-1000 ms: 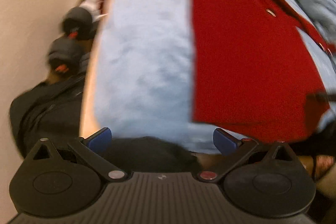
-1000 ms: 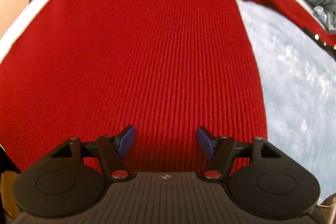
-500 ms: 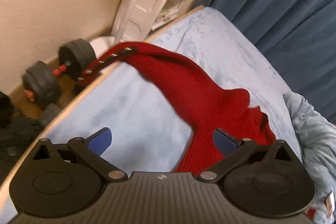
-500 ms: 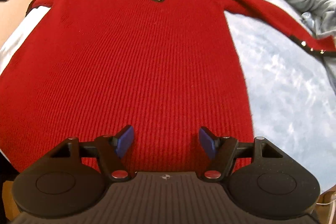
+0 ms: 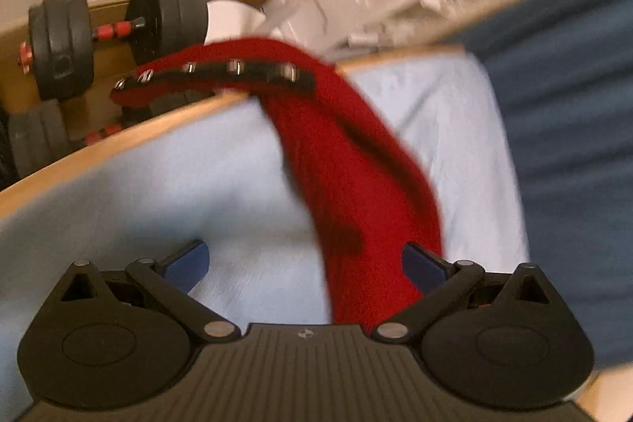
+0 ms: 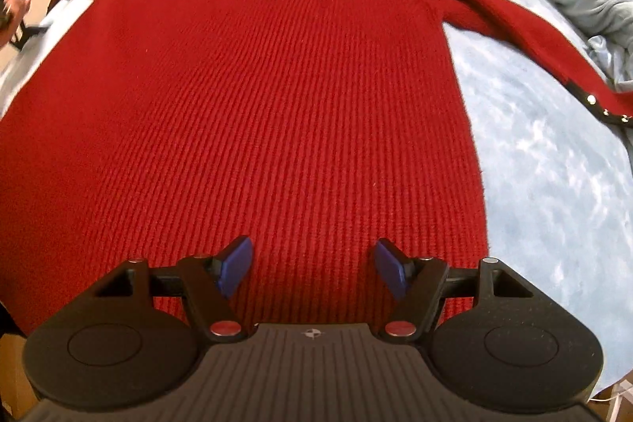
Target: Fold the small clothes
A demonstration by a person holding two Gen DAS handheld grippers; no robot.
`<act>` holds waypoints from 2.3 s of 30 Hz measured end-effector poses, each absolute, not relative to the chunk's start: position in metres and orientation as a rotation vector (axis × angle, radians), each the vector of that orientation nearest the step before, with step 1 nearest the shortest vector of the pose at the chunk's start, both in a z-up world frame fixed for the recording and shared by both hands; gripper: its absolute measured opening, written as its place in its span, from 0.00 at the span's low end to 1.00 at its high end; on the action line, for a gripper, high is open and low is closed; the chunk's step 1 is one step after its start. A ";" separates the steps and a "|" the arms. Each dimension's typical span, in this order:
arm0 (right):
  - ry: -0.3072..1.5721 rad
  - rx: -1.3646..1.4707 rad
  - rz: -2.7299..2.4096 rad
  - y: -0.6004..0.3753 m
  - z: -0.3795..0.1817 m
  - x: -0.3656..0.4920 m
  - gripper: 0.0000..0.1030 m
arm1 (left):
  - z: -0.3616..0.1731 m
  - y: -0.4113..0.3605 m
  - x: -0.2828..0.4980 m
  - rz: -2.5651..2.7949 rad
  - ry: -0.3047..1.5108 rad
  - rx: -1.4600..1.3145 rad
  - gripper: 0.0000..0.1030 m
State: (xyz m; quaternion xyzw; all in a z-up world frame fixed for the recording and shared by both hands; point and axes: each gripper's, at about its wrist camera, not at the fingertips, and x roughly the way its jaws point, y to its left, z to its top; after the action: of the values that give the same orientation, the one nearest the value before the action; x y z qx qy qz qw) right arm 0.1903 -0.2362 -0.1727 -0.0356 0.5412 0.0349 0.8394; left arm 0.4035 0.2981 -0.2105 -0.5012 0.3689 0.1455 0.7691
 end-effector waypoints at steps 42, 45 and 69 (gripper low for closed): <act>1.152 -0.077 0.039 -0.255 -0.181 0.171 0.69 | -0.173 0.269 0.470 0.392 0.818 -0.803 0.14; 1.149 -0.071 0.043 -0.255 -0.179 0.167 0.69 | -0.116 0.220 0.463 0.359 0.704 -0.584 0.13; 0.832 0.375 -0.121 -0.326 -0.123 0.241 0.69 | -0.097 0.098 0.398 -0.143 0.767 -0.109 0.85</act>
State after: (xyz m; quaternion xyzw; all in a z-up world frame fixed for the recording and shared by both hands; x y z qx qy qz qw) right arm 0.2413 -0.3261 -0.1226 0.1810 0.4017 -0.0584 0.8958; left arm 0.3978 0.0976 -0.0973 -0.0533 0.3738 -0.0695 0.9234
